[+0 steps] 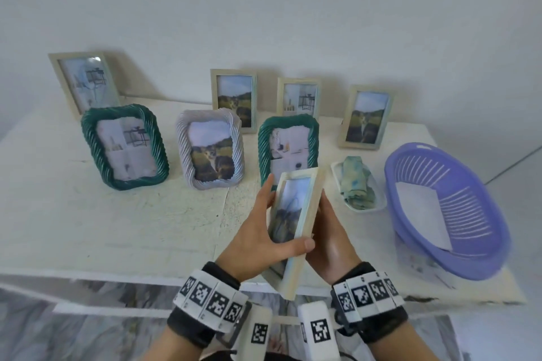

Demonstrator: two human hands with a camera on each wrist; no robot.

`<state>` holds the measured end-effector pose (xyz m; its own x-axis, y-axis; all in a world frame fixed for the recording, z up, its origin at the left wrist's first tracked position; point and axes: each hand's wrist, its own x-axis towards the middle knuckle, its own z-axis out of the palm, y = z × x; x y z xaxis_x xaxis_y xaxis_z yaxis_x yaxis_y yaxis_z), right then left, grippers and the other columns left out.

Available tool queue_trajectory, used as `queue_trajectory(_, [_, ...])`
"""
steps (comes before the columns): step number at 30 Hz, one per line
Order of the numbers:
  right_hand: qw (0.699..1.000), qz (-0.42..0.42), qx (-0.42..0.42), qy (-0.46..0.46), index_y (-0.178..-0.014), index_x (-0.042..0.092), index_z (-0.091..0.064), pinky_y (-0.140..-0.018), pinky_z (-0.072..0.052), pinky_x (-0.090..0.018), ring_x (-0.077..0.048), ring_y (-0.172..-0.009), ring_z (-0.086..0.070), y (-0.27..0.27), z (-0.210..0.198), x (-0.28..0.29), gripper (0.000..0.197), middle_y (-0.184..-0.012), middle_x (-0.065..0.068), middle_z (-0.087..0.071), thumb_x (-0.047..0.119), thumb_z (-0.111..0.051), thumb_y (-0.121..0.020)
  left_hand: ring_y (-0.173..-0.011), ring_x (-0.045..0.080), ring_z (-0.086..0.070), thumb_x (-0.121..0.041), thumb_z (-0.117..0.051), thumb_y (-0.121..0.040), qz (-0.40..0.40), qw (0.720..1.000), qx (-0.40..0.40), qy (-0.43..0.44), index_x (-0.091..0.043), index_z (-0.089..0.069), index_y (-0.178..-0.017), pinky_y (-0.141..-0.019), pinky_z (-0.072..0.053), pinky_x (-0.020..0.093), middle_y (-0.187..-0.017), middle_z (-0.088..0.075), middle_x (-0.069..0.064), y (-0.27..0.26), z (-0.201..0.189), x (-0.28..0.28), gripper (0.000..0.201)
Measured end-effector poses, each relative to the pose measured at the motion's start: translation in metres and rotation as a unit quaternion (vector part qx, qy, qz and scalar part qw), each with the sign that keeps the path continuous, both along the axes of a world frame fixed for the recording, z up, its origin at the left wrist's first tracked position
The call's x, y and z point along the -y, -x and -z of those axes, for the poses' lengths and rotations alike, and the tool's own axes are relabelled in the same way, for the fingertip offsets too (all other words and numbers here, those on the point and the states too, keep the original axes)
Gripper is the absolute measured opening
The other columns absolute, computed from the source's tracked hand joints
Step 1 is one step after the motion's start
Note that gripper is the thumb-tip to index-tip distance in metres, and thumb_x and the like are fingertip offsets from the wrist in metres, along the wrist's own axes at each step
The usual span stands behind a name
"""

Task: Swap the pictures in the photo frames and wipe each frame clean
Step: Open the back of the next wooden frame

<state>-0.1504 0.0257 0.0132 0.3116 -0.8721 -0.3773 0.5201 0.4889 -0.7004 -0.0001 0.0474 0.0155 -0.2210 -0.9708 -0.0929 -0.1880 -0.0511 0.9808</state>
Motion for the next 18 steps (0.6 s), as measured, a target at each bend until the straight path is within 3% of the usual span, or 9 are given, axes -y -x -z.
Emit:
queue_trajectory(1, [1.000,0.003,-0.018,0.001,-0.133,0.016,-0.054,-0.102,-0.043,-0.056,-0.037,-0.116,-0.058,0.000,-0.001,0.000,0.059,-0.129,-0.020,-0.059,0.059,-0.044,-0.094,-0.139,-0.006,-0.028,-0.060,-0.082,-0.059,-0.008,1.000,-0.016,-0.001,-0.053,-0.005,-0.148,-0.110,-0.036,0.032,-0.149,-0.033,-0.018,-0.002,0.002,-0.003,0.118])
queue_trajectory(3, [0.996,0.029,-0.087,0.009,-0.115,0.013,-0.063,-0.077,-0.051,-0.044,-0.027,-0.082,-0.063,0.003,-0.001,0.000,0.055,-0.101,-0.016,-0.067,0.059,-0.050,-0.088,-0.135,-0.002,-0.038,-0.064,-0.080,-0.057,-0.041,0.997,-0.060,0.000,-0.049,-0.017,-0.148,-0.105,-0.041,0.033,-0.146,-0.041,-0.016,-0.009,0.002,-0.006,0.111])
queue_trajectory(5, [0.983,0.046,-0.175,0.042,-0.105,0.014,-0.067,-0.063,-0.046,-0.031,-0.018,-0.068,-0.057,0.009,0.000,-0.002,0.046,-0.087,-0.009,-0.068,0.053,-0.045,-0.094,-0.124,0.008,-0.054,-0.062,-0.080,-0.059,-0.079,0.992,-0.100,0.003,-0.039,-0.035,-0.145,-0.097,-0.048,0.033,-0.136,-0.056,-0.007,-0.024,0.005,-0.007,0.100])
queue_trajectory(8, [0.955,0.042,-0.278,0.092,-0.105,0.018,-0.070,-0.068,-0.049,-0.028,-0.016,-0.079,-0.063,0.013,0.007,-0.007,0.036,-0.093,-0.006,-0.071,0.040,-0.042,-0.100,-0.093,0.021,-0.067,-0.035,-0.081,-0.076,-0.136,0.979,-0.154,-0.011,-0.018,-0.060,-0.124,-0.074,-0.056,0.034,-0.109,-0.067,0.013,-0.045,0.011,-0.008,0.055])
queue_trajectory(11, [0.900,0.002,-0.403,0.165,-0.106,0.025,-0.068,-0.078,-0.053,-0.027,-0.004,-0.090,-0.064,0.013,0.022,-0.012,0.022,-0.101,0.006,-0.069,0.027,-0.047,-0.100,-0.080,0.017,-0.068,-0.014,-0.070,-0.083,-0.166,0.980,-0.108,-0.030,-0.017,-0.067,-0.107,-0.056,-0.055,0.026,-0.087,-0.072,0.005,-0.053,0.027,-0.008,0.025])
queue_trajectory(13, [0.847,-0.029,-0.485,0.216,-0.108,0.028,-0.066,-0.081,-0.048,-0.015,0.004,-0.092,-0.059,0.012,0.033,-0.013,0.020,-0.102,0.015,-0.064,0.020,-0.051,-0.098,-0.084,0.018,-0.070,-0.017,-0.070,-0.084,-0.177,0.981,-0.058,-0.044,-0.025,-0.068,-0.104,-0.059,-0.059,0.033,-0.086,-0.075,0.003,-0.059,0.047,-0.006,0.022])
queue_trajectory(15, [0.805,-0.046,-0.540,0.240,-0.112,0.028,-0.065,-0.077,-0.043,-0.006,0.005,-0.091,-0.057,0.009,0.045,-0.014,0.023,-0.104,0.011,-0.061,0.016,-0.053,-0.097,-0.088,0.017,-0.070,-0.028,-0.072,-0.083,-0.183,0.982,0.023,-0.040,-0.029,-0.069,-0.107,-0.069,-0.060,0.041,-0.090,-0.075,-0.001,-0.066,0.068,-0.004,0.024])
queue_trajectory(18, [0.759,-0.068,-0.592,0.262,-0.114,0.022,-0.067,-0.081,-0.047,-0.011,-0.003,-0.089,-0.058,0.004,0.060,-0.016,0.024,-0.106,0.000,-0.059,0.014,-0.056,-0.094,-0.087,0.005,-0.067,-0.022,-0.071,-0.087,-0.179,0.973,0.143,-0.022,-0.021,-0.071,-0.111,-0.077,-0.059,0.030,-0.097,-0.074,-0.001,-0.069,0.087,-0.004,0.024])
